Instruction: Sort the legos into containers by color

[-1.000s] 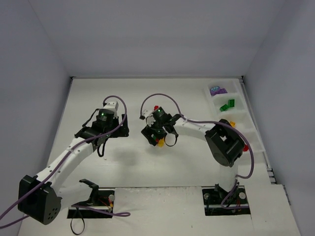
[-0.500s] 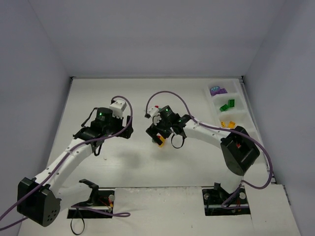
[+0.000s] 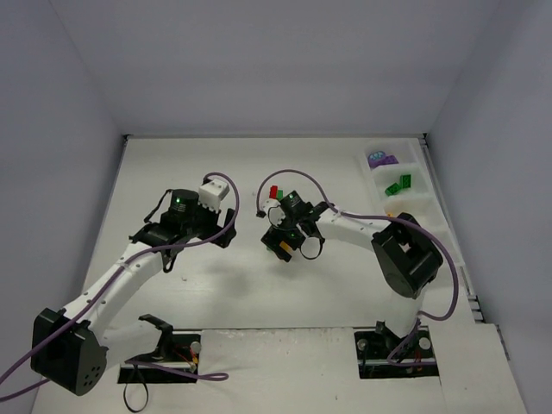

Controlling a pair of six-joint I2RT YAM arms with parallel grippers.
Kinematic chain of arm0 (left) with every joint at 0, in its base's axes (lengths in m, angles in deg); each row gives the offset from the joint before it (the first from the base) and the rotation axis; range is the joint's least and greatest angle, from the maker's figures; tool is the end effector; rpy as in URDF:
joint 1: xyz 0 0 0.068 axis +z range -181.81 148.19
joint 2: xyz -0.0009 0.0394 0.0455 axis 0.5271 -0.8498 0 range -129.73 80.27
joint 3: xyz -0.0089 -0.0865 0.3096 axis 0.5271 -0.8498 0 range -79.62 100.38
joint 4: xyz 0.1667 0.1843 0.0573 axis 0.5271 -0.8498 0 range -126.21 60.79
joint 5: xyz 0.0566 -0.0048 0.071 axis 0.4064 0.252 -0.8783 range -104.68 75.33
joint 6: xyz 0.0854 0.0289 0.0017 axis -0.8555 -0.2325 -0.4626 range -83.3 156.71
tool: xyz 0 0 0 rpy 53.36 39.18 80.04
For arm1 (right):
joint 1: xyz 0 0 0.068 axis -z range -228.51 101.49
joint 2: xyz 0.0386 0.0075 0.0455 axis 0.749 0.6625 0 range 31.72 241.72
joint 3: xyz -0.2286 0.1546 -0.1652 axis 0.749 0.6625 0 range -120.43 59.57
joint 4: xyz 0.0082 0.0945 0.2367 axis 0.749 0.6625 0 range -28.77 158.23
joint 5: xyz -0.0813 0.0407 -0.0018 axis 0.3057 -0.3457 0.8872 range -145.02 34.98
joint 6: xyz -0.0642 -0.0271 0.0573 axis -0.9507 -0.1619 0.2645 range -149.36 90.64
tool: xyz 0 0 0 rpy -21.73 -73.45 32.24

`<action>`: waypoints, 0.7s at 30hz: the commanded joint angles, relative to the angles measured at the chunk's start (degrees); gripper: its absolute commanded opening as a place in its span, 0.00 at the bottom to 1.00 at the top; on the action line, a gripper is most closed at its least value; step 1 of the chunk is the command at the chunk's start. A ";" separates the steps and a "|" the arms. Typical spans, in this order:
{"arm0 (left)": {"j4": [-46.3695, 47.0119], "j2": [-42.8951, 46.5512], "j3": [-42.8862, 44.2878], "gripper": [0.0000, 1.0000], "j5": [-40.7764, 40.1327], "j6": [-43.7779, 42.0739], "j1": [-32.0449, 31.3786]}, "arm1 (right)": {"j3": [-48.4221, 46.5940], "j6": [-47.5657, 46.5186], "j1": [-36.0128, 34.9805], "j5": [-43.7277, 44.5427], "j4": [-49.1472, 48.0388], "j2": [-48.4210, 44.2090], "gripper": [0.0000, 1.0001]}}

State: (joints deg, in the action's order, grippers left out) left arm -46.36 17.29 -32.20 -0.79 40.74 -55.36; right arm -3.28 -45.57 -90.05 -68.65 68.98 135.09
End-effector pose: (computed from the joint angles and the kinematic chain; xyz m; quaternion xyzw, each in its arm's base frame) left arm 0.2222 -0.1180 0.3051 0.2047 0.8487 -0.2165 0.4369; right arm 0.2973 0.2886 0.1964 -0.4851 0.7921 0.1857 0.3207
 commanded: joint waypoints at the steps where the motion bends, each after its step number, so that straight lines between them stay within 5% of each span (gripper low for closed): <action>1: 3.17 1.54 -0.04 0.84 0.96 -1.75 0.35 | -2.45 -1.81 0.49 -1.23 -0.45 0.25 0.89; 17: 4.14 2.60 -1.45 0.84 1.14 -2.19 0.35 | -3.16 -4.36 0.32 -3.33 -1.42 3.41 0.82; 21: 4.14 2.69 -1.54 0.84 1.14 -2.19 0.35 | -3.07 -4.36 0.41 -3.51 -1.51 3.85 0.73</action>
State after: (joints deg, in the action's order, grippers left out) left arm -45.33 18.53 -34.54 -0.52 39.67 -55.36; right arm -4.90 -49.22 -90.05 -70.97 67.60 138.22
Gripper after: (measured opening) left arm 0.846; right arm 0.751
